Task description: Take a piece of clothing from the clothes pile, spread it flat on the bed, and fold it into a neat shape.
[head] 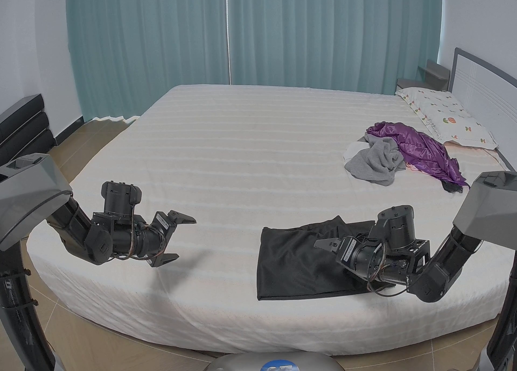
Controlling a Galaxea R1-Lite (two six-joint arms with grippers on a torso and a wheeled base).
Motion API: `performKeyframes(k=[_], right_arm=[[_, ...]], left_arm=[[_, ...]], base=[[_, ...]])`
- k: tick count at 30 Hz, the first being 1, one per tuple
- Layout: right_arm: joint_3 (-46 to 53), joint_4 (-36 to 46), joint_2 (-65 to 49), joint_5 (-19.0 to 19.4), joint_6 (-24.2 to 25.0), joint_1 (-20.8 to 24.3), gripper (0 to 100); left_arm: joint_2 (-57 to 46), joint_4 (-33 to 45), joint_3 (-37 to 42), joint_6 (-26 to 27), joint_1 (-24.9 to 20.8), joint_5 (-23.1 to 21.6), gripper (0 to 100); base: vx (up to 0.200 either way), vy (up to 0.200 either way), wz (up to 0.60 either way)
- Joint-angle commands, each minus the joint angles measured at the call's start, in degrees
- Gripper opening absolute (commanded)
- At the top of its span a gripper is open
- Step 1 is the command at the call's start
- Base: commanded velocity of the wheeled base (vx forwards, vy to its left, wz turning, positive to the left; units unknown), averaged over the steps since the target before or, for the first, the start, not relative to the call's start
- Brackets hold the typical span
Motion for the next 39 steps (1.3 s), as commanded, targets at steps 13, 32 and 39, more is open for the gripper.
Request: performKeyframes(k=[13, 32, 39], right_arm=[[-7.45, 3.98, 9.51, -3.72, -1.1, -3.18, 100], [3.8, 5.65, -2.17, -4.16, -6.81, -16.37, 100], [7.05, 5.47, -2.53, -3.81, -10.59, -17.69, 100]], left_arm=[[0.46, -0.43, 0.0, 0.29, -0.17, 0.12, 100], [0.64, -1.66, 0.52, 0.37, -0.17, 0.21, 100], [0.64, -1.66, 0.52, 0.37, -0.17, 0.21, 100]], base=[[0.0, 0.0, 0.0], [0.0, 0.0, 0.0], [0.0, 0.0, 0.0]])
